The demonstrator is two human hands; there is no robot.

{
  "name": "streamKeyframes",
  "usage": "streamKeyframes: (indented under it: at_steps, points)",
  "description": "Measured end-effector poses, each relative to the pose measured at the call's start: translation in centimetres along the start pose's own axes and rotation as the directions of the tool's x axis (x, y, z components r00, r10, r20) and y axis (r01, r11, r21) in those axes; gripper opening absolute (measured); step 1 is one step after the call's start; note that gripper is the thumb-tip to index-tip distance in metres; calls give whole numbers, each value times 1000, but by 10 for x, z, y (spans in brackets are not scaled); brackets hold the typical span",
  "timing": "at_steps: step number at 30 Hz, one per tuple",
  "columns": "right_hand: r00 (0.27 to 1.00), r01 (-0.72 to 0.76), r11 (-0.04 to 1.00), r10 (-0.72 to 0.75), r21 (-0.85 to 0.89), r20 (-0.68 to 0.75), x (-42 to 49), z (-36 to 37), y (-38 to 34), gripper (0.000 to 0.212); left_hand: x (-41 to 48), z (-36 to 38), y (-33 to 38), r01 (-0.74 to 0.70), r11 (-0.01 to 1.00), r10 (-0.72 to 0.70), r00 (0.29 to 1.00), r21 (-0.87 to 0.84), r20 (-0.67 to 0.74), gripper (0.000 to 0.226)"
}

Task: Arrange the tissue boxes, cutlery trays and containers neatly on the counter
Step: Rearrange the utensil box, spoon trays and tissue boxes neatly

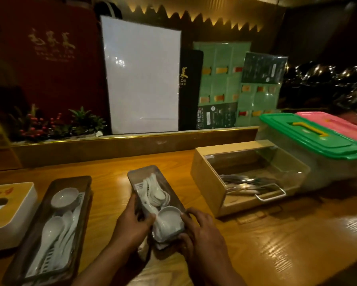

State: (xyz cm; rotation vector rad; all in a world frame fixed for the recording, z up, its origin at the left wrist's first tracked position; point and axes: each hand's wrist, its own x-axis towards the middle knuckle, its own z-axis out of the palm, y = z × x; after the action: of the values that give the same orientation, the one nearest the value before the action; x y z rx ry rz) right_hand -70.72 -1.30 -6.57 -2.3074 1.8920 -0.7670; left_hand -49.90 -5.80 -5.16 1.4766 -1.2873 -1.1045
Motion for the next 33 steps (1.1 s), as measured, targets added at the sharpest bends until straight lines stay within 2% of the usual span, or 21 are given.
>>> streamKeyframes:
  at_steps: [6,17,33]
  points:
    - [999,-53,992,52,-113,-9,-1,-18,31,51,17,41,15,10,997,0,991,-77,131,85]
    - [992,-122,990,118,-69,-55,2,-26,62,54,34,76,23,63,986,-31,979,-153,202,86]
    - [995,-101,987,97,-128,-30,6,-27,73,60,39,95,24,147,966,-118,983,-212,141,87]
